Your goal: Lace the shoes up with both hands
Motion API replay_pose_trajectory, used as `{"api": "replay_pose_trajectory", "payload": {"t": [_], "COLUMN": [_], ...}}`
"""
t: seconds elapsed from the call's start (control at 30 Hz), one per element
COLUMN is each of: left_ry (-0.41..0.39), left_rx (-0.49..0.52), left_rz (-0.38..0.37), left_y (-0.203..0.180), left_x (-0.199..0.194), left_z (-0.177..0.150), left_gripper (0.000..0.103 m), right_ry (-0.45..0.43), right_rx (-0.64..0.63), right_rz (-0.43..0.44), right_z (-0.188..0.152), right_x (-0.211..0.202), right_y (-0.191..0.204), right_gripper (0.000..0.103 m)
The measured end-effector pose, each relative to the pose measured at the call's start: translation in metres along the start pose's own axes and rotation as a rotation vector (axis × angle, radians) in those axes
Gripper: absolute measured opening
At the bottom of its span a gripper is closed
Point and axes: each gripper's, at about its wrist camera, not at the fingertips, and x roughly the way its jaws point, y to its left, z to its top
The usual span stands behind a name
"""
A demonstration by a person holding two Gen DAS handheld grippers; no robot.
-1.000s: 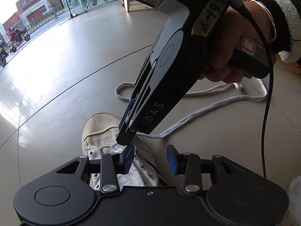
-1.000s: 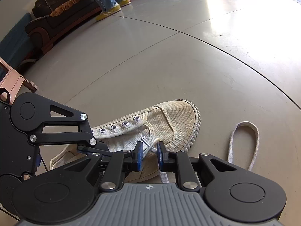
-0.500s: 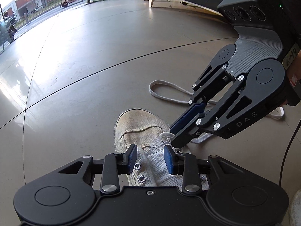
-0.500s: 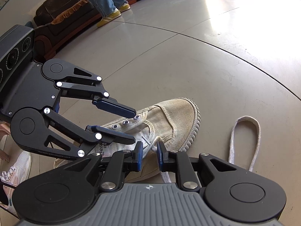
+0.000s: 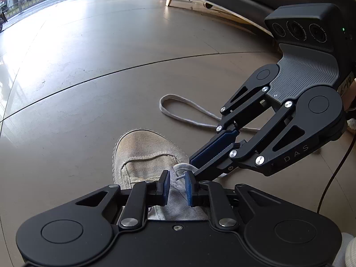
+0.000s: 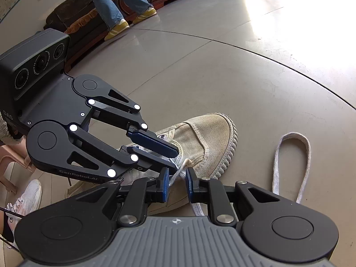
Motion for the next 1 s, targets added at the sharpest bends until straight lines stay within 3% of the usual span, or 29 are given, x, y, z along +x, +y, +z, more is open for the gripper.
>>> {"api": "replay_pose_trajectory", "payload": {"t": [0.17, 0.37, 0.67, 0.87, 1.0], "left_ry": [0.004, -0.013, -0.041, -0.081, -0.116], "left_rx": [-0.03, -0.034, 0.034, -0.048, -0.088], "left_rz": [-0.023, 0.003, 0.13, 0.218, 0.231], "left_y": [0.003, -0.007, -0.026, -0.012, -0.007], "left_x": [0.001, -0.008, -0.021, -0.041, -0.061], "left_z": [-0.002, -0.016, -0.017, -0.016, -0.012], "left_gripper": [0.006, 0.004, 0.001, 0.001, 0.001], "right_ry": [-0.004, -0.011, -0.021, -0.02, -0.022], "right_rx": [0.008, 0.014, -0.007, -0.018, -0.068], "right_rz": [-0.001, -0.004, -0.036, -0.064, -0.093], "right_z": [-0.005, -0.007, -0.009, -0.011, -0.01], "right_x": [0.005, 0.004, 0.004, 0.006, 0.006], "right_y": [0.006, 0.009, 0.019, 0.026, 0.035], "right_gripper": [0.019, 0.019, 0.019, 0.019, 0.019]}}
